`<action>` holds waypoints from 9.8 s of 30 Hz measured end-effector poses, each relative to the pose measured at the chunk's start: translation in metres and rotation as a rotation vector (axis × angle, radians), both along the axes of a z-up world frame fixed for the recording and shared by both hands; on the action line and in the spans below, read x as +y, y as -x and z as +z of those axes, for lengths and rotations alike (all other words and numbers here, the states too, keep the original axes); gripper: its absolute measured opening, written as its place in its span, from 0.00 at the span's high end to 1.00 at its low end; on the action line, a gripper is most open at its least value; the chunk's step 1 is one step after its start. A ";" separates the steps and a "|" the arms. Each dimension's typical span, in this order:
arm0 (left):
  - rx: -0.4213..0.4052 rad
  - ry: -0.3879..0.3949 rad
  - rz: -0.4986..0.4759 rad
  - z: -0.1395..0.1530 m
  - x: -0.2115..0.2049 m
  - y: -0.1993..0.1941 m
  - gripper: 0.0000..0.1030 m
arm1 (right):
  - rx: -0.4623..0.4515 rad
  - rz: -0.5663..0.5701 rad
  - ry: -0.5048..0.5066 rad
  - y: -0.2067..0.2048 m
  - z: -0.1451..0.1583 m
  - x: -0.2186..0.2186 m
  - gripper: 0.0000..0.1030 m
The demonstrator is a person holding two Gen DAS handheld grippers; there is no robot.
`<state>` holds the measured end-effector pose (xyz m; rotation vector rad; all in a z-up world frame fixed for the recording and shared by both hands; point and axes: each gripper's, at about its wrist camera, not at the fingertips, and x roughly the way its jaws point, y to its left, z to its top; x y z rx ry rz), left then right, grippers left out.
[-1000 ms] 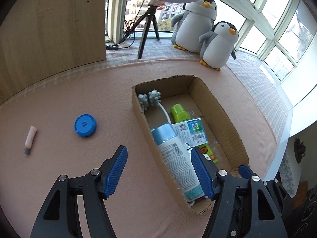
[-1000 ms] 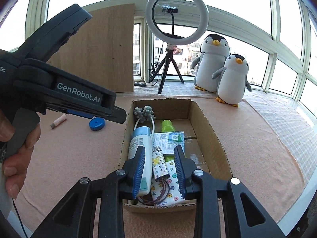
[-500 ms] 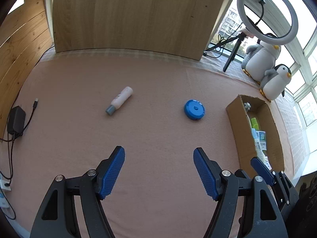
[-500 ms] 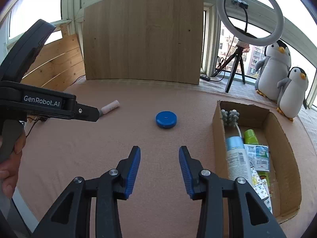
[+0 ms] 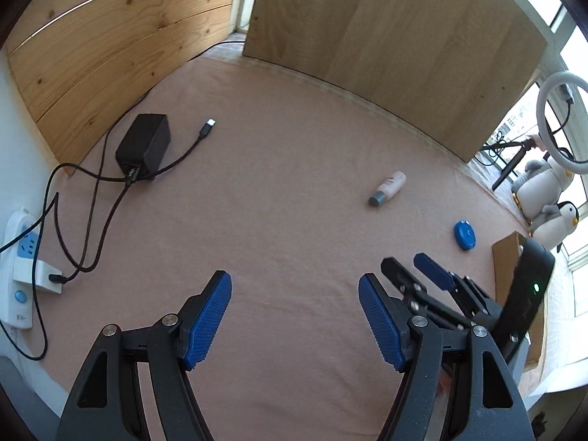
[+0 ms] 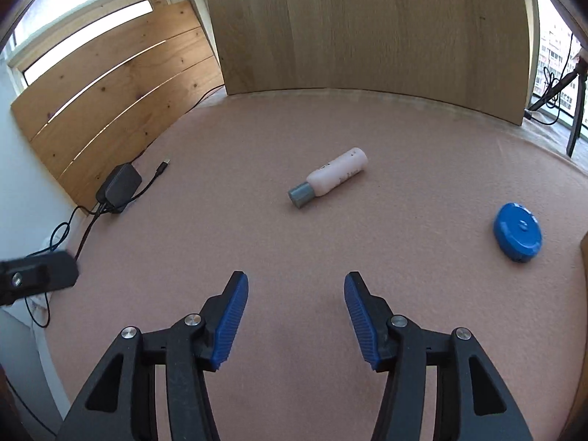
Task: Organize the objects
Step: 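Move the right tool to the pink-and-white tube and grasp its cap end, then lift the pink-and-white tube with the right tool and carry it over the box, then open the right tool to drop the tube into the box, then move the right tool to the blue round tape measure, then close the left tool on the blue tape measure while the right tool hovers beside it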
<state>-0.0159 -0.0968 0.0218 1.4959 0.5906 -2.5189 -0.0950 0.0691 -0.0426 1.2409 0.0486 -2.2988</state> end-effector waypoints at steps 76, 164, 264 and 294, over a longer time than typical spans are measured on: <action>0.114 0.006 -0.361 0.077 0.155 0.013 0.72 | 0.304 0.044 -0.028 -0.115 0.106 0.062 0.87; 0.124 0.154 -0.332 0.053 0.188 0.038 0.12 | 0.211 -0.279 -0.113 -0.095 0.075 0.185 0.34; 0.072 0.083 -0.939 -0.067 0.154 -0.007 0.47 | 0.208 0.276 -0.222 -0.131 -0.009 0.021 0.37; 0.122 0.040 -0.939 -0.053 0.145 -0.014 0.48 | 0.236 0.285 -0.185 -0.135 0.001 0.018 0.56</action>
